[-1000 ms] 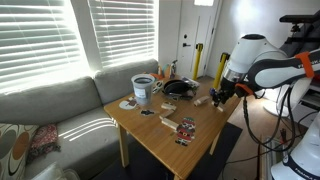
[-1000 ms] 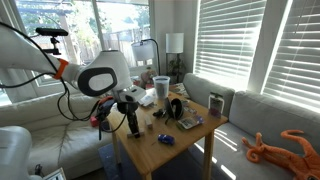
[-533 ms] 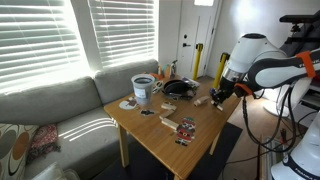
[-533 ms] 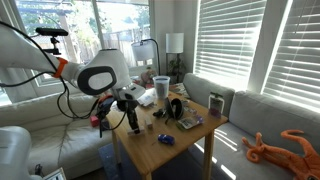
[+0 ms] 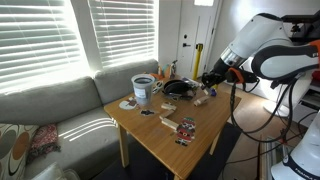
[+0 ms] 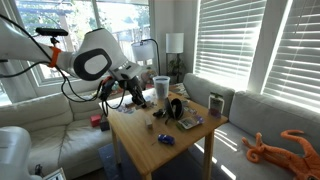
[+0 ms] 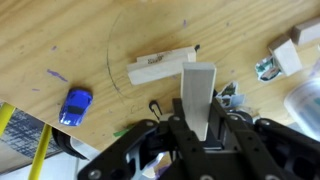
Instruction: Stack the wooden block on the right
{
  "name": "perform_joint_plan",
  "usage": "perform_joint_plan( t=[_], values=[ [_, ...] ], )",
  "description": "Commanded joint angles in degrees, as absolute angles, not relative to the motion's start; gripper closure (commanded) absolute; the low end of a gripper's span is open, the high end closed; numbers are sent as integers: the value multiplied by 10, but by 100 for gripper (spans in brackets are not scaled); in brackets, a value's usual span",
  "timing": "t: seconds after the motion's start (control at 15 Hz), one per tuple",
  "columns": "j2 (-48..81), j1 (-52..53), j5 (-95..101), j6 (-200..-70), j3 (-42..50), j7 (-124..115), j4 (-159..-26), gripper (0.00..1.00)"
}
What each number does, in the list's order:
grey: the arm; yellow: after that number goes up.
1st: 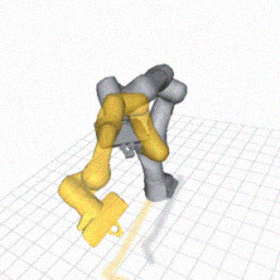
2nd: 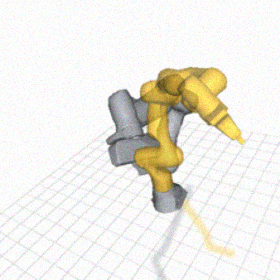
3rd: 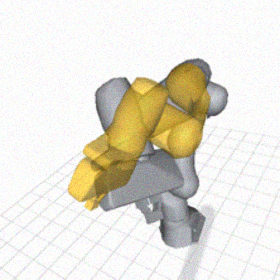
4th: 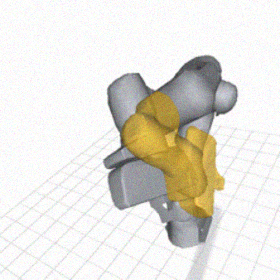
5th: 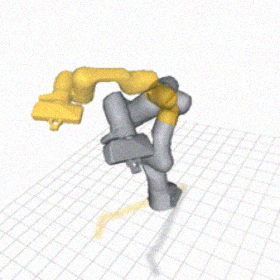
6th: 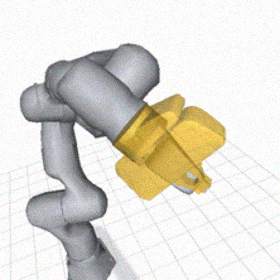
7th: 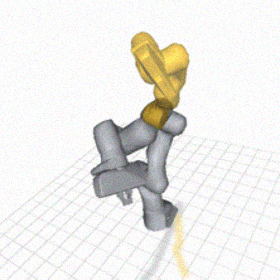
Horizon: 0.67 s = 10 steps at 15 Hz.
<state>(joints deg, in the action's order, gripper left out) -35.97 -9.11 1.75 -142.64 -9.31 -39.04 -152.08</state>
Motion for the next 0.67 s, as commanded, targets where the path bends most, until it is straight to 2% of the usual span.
perform_joint_plan(
  t=[0.0, 0.27, 0.6],
  values=[
    [-355, -145, 37, -1493, -129, -476, -1518, 93],
    [-348, -69, -8, -1343, -55, -322, -1492, 93],
    [-336, -63, 15, -1191, 16, -129, -1418, 93]
  ],
)
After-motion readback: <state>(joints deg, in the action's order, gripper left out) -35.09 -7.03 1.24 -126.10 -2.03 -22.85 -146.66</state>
